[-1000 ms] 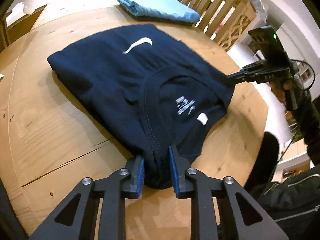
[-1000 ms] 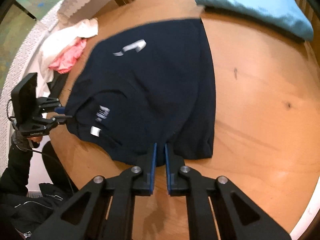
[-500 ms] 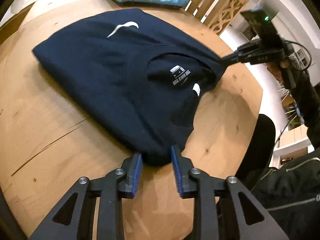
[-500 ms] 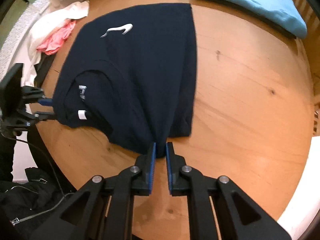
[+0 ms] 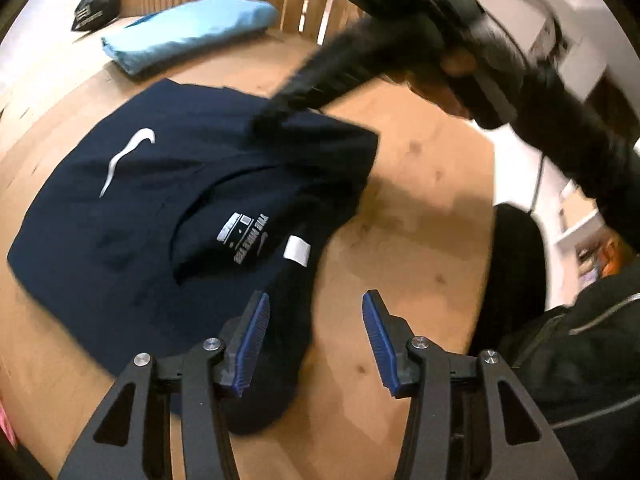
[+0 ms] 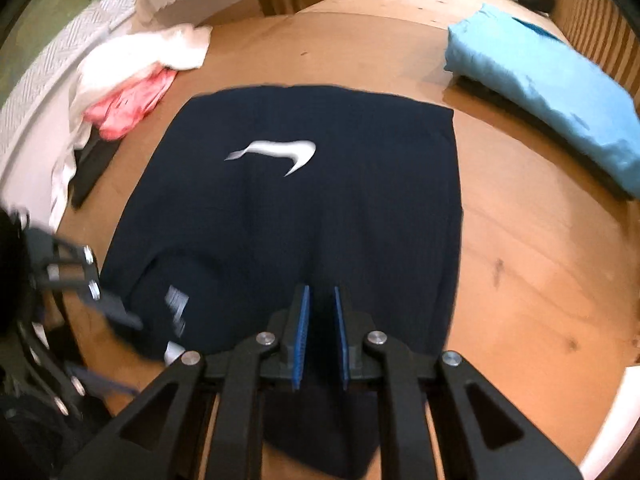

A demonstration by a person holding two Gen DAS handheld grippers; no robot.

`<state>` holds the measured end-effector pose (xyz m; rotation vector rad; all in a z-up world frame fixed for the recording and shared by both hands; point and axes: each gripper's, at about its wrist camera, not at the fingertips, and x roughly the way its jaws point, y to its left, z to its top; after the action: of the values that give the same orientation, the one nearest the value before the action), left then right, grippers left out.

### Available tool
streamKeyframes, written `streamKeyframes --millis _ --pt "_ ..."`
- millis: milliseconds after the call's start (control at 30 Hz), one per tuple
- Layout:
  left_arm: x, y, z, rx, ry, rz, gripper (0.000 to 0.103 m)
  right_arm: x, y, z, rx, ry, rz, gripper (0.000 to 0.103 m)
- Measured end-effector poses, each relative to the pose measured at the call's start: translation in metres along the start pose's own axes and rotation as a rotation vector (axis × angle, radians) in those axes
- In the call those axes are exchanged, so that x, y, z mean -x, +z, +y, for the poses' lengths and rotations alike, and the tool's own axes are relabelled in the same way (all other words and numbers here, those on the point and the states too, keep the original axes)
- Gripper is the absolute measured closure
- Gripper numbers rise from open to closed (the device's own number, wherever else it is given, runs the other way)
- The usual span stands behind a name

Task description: Fold clothes

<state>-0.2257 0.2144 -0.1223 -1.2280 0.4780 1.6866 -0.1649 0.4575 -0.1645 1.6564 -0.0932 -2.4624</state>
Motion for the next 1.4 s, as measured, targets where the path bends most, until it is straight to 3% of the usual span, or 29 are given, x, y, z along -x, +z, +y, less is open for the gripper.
streamKeyframes --millis 100,200,367,533,633,667,700,833,867,933,1000,1100,1133,1200,1300,1400 --pt "0.012 -0.006 0.01 0.028 -0.051 0.009 0.055 0.009 0.013 -0.024 -0.074 -0.032 0.0 0.094" --pt "0.032 -0.014 0.019 0.056 -0.11 0.006 0.055 0.006 0.033 -0.019 -0.058 0.003 -0.023 0.09" --pt "0.046 0.008 0.042 0.12 -0.052 -0.073 0.055 -0.002 0.069 -0.007 -0.017 0.077 -0.069 0.09" --pt "0.007 0.027 0.016 -0.015 -0.126 -0.02 0.054 -0.045 0.097 -0.005 -0.027 0.055 -0.047 0.091" --pt "-0.018 0.026 0.01 -0.033 -0.155 0.042 0.051 -0.053 0.104 -0.023 -0.11 0.043 -0.09 0.103" --pt "-0.017 0.022 0.007 -0.04 -0.172 0.041 0.042 -0.055 0.108 -0.032 -0.16 0.048 -0.1 0.103" --pt "-0.015 0.017 0.005 -0.047 -0.197 0.04 0.04 -0.057 0.111 -0.038 -0.186 0.067 -0.105 0.103" --pt "-0.004 0.0 0.005 -0.024 -0.206 0.077 0.038 -0.052 0.113 -0.041 -0.163 0.071 -0.094 0.103" --pt "0.001 -0.003 0.009 0.008 -0.212 0.08 0.038 -0.048 0.113 -0.04 -0.159 0.048 -0.103 0.097" --pt "0.014 -0.002 0.013 0.02 -0.176 0.037 0.038 -0.038 0.103 -0.03 -0.135 0.031 -0.129 0.095" --pt "0.032 0.002 0.027 0.027 -0.086 -0.036 0.038 -0.027 0.088 -0.024 -0.089 0.021 -0.128 0.093" --pt "0.048 0.011 0.066 0.124 0.047 -0.109 0.037 -0.018 0.056 -0.009 0.031 -0.04 -0.106 0.09" --pt "0.051 0.013 0.08 0.162 0.071 -0.131 0.036 -0.019 0.046 -0.005 0.063 -0.07 -0.091 0.084" --pt "0.048 0.015 0.106 0.214 0.105 -0.137 0.032 -0.024 0.029 -0.001 0.098 -0.127 -0.061 0.076" --pt "0.032 0.012 0.139 0.272 0.144 -0.095 0.032 -0.021 0.021 -0.016 0.015 -0.08 -0.103 0.068" --pt "0.026 0.008 0.147 0.2 0.227 -0.082 0.031 -0.018 0.017 -0.013 -0.033 -0.084 -0.123 0.068"
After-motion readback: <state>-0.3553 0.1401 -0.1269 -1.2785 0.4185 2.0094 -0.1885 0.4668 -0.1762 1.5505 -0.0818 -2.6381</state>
